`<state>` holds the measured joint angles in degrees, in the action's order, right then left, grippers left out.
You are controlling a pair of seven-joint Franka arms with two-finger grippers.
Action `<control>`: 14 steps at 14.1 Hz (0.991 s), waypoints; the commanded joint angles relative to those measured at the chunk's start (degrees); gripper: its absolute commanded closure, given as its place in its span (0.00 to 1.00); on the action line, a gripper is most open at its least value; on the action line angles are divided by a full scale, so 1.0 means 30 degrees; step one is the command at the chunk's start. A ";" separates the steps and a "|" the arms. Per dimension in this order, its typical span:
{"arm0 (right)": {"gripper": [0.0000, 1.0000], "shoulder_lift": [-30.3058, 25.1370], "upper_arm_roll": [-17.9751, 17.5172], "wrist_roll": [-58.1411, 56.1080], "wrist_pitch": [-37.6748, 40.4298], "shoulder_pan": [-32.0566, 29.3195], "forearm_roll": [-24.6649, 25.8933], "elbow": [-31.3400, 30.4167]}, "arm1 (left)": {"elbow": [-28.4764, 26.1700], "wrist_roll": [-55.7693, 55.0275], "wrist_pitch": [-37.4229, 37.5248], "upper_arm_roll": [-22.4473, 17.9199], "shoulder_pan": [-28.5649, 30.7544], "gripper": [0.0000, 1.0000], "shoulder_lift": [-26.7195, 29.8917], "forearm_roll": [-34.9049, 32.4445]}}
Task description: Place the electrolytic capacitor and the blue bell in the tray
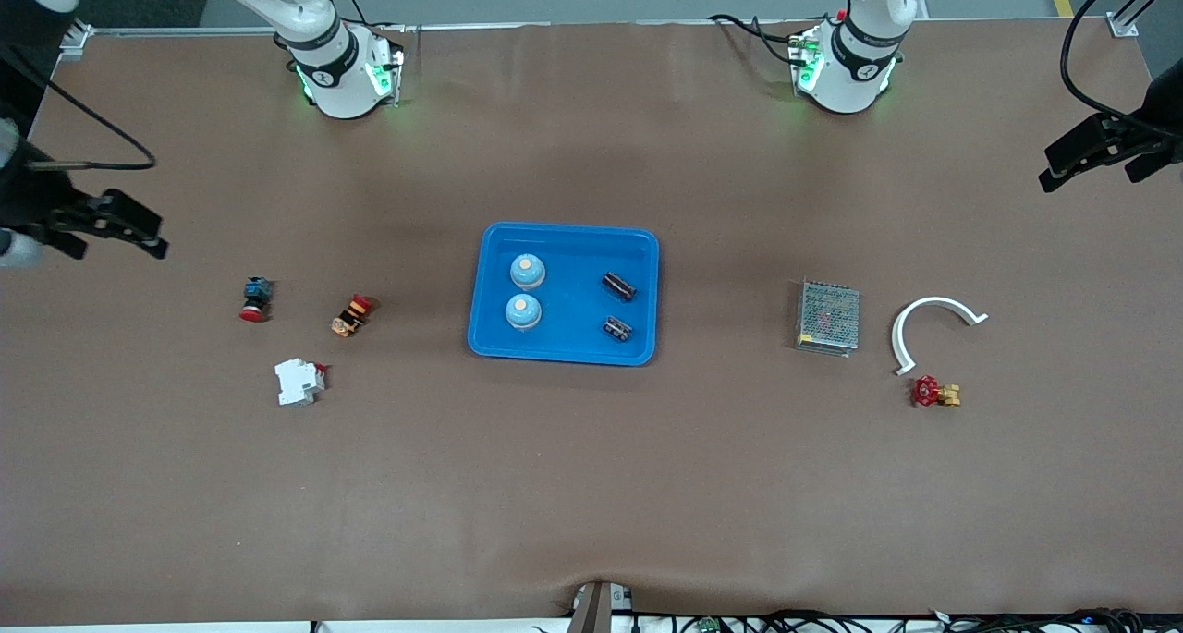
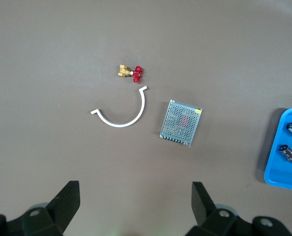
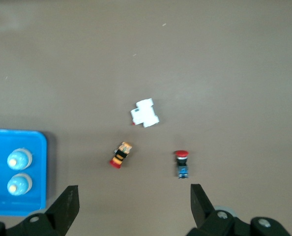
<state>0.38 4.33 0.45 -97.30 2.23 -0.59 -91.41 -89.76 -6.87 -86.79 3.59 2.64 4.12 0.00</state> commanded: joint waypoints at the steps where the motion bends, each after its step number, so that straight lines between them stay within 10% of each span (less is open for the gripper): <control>1: 0.00 0.0167 -0.0387 -0.0120 0.0208 -0.1008 -0.0214 0.1114 | 0.0066 0.0415 0.0279 0.0064 0.0115 0.00 0.0266 0.0439; 9: 0.00 -0.1352 -0.0505 -0.0266 -0.2019 -0.0657 -0.0185 -0.1136 | 0.0066 0.0415 0.0308 0.0035 0.0115 0.00 0.0237 0.0410; 14: 0.00 -0.2147 -0.0476 -0.0149 0.0846 -0.0716 -0.0156 -0.1143 | 0.0066 0.0298 0.0981 0.0035 0.0115 0.00 0.0149 0.0380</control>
<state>-3.83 2.98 0.02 -96.79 0.28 -0.88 -92.97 -89.76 -6.87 -84.93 3.60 2.64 4.13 0.00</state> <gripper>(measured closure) 0.000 0.000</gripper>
